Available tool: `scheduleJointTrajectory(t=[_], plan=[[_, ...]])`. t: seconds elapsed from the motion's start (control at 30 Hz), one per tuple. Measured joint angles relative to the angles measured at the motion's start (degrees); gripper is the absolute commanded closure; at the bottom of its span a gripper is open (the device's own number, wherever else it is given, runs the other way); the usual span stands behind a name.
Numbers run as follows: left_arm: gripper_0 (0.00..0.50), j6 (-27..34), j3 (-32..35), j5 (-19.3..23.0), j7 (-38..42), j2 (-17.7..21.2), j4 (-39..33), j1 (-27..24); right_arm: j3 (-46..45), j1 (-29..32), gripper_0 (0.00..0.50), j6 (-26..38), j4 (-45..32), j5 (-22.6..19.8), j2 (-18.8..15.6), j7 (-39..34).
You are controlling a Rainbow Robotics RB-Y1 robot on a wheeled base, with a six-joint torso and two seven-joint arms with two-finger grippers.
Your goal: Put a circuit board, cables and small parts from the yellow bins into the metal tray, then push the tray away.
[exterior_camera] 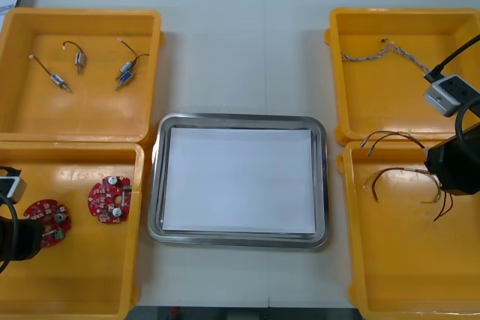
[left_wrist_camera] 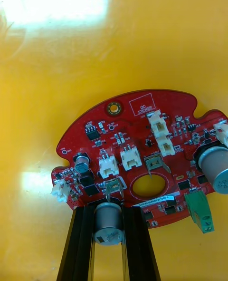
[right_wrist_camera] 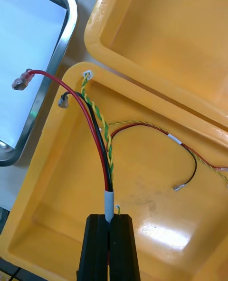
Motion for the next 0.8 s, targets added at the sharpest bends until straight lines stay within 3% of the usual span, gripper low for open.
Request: scheduleJointTrajectory(t=[0.1, 0.17, 0.23, 0.3, 0.5, 0.8], plan=[[0.338, -0.08, 0.0, 0.43, -1.07, 0.01, 0.0, 0.0, -0.01, -0.67, 0.5, 0.01, 0.96, -0.45, 0.0, -0.21], [0.148, -0.11, 0.0, 0.72, -1.07, 0.01, 0.0, 0.0, -0.01, -0.98, 0.5, 0.01, 1.46, -0.83, 0.0, -0.21], [0.085, -0.12, 0.0, 0.96, -1.07, 0.01, 0.01, 0.0, -0.01, -1.25, 0.5, 0.02, 1.65, -1.07, 0.0, -0.27], [0.044, -0.13, 0.0, 1.14, -1.07, 0.01, 0.0, 0.0, -0.01, -1.42, 0.5, 0.02, 1.65, -1.42, -0.02, -0.39], [0.002, 2.73, 1.01, 1.87, -1.07, 0.07, -1.59, 0.0, -0.02, -1.59, 0.5, 0.02, 1.66, -3.14, -0.39, -0.66], [0.0, 14.81, 8.08, 5.11, -1.07, 0.11, -8.88, -0.34, -0.02, -1.77, 0.5, 0.02, 1.67, -5.75, -2.24, -4.36]])
